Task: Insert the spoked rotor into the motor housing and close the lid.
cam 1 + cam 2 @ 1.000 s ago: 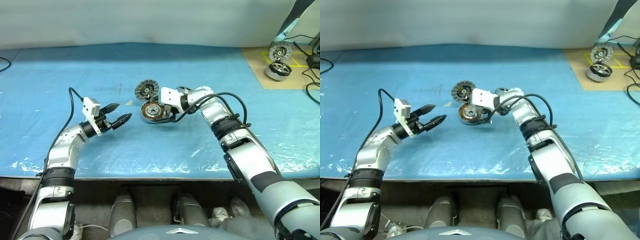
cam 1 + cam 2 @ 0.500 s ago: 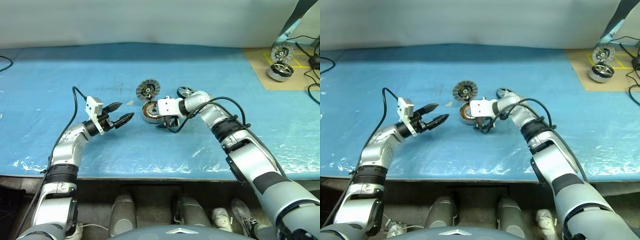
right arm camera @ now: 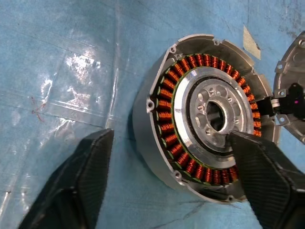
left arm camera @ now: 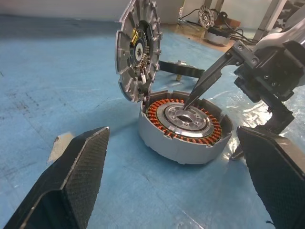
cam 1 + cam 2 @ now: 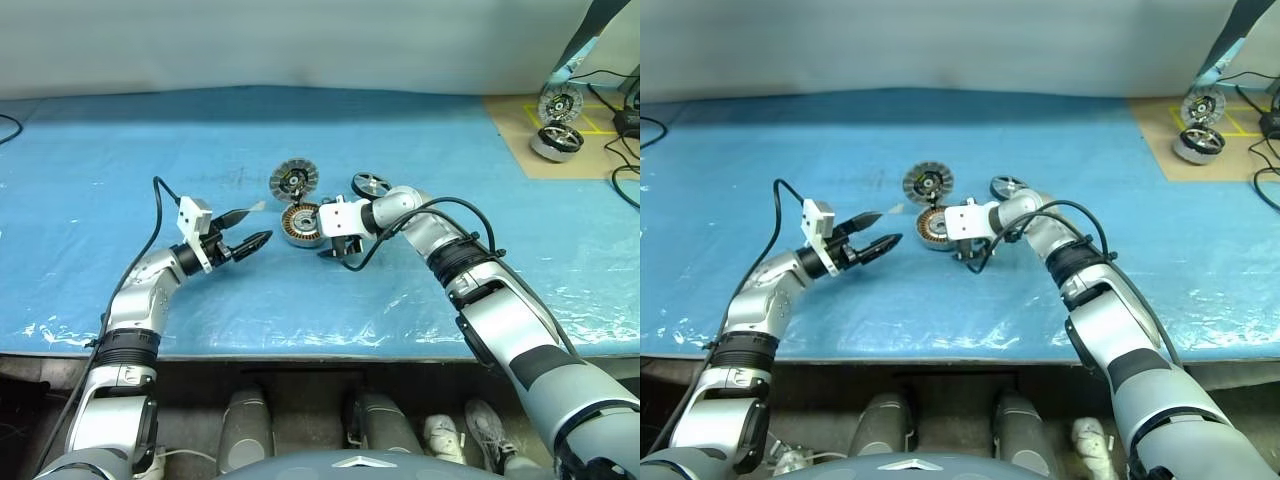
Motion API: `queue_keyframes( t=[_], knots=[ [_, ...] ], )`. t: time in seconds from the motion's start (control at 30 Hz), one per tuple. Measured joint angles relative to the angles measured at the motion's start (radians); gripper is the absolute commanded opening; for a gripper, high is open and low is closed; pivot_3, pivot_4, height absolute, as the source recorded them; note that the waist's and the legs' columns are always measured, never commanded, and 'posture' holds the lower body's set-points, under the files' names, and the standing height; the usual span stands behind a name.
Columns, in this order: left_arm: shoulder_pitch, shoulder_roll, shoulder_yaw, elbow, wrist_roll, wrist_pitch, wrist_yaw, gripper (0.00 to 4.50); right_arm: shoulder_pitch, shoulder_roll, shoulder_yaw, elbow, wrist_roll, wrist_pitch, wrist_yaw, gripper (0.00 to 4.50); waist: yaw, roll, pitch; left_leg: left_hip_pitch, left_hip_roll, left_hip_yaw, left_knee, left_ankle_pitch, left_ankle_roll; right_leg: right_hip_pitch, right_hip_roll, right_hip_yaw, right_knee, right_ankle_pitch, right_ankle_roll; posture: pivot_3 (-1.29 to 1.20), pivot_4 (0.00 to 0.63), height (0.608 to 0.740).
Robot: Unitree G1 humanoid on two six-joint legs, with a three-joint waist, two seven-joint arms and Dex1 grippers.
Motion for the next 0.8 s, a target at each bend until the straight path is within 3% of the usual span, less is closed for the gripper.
queue_keyframes(
  t=[0.03, 0.4, 0.67, 0.8],
  knots=[
    [0.000, 0.000, 0.000, 0.000, 0.001, 0.000, -0.002, 4.50, 0.000, 0.000, -0.001, 0.000, 0.000, -0.003, -0.005, 2.97, 0.000, 0.000, 0.000, 0.000, 0.000, 0.000, 0.000, 0.000, 0.000, 0.000, 0.000, 0.000, 0.000, 0.000, 0.000, 0.00, 0.150, 0.740],
    [0.010, -0.004, 0.000, 0.000, 0.002, 0.000, -0.004, 4.50, -0.015, 0.017, -0.026, 0.012, 0.021, 0.021, 0.030, 2.97, -0.002, 0.000, 0.000, 0.002, 0.000, 0.000, 0.000, 0.000, 0.000, 0.001, 0.000, 0.001, 0.000, 0.000, 0.000, 0.00, 0.150, 0.740],
    [0.011, -0.009, -0.002, 0.000, 0.005, -0.002, -0.005, 4.50, -0.034, 0.055, -0.095, -0.038, 0.146, 0.125, 0.109, 2.97, 0.003, 0.000, 0.000, 0.000, 0.000, 0.000, 0.000, 0.000, 0.000, 0.000, 0.000, 0.000, 0.000, 0.000, 0.000, 0.00, 0.150, 0.740],
    [0.012, -0.010, -0.004, 0.001, 0.006, -0.010, -0.009, 4.50, -0.031, 0.041, -0.065, -0.049, 0.112, 0.098, 0.085, 2.97, 0.005, 0.000, 0.000, 0.000, 0.000, 0.000, 0.000, 0.000, 0.000, 0.000, 0.000, 0.000, 0.000, 0.000, 0.000, 0.00, 0.150, 0.740]
  ],
)
